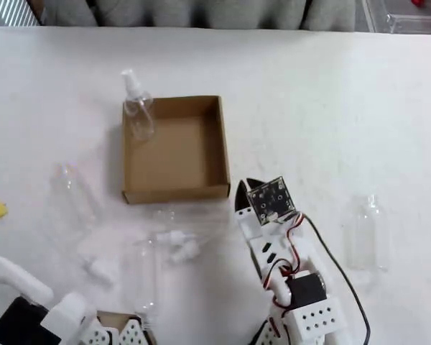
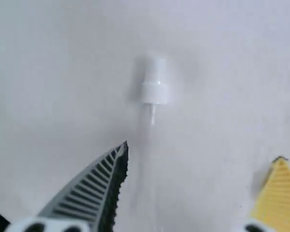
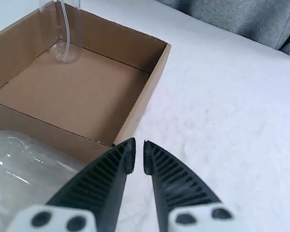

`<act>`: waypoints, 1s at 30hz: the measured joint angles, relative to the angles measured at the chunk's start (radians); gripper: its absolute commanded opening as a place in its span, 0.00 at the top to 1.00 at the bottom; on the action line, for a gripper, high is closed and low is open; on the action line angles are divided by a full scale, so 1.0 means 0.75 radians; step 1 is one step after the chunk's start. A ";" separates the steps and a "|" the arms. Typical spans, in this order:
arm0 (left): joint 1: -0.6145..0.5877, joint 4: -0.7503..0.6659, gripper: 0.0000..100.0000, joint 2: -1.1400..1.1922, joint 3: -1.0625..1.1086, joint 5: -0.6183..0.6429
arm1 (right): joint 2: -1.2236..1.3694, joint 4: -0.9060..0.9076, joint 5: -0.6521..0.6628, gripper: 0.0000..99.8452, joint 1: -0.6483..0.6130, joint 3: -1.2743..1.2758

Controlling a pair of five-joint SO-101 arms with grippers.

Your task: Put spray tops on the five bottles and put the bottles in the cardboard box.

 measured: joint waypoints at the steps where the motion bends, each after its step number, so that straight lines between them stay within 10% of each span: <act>1: -0.004 -0.002 0.70 0.006 -0.006 -0.012 | 0.000 0.010 0.000 0.99 0.000 0.000; 22: -0.063 -0.010 0.79 0.820 -0.571 -0.145 | 0.000 0.027 0.000 0.99 0.000 0.000; 30: -0.023 -0.012 0.67 1.007 -0.704 -0.027 | 0.000 0.027 0.000 0.99 0.000 0.000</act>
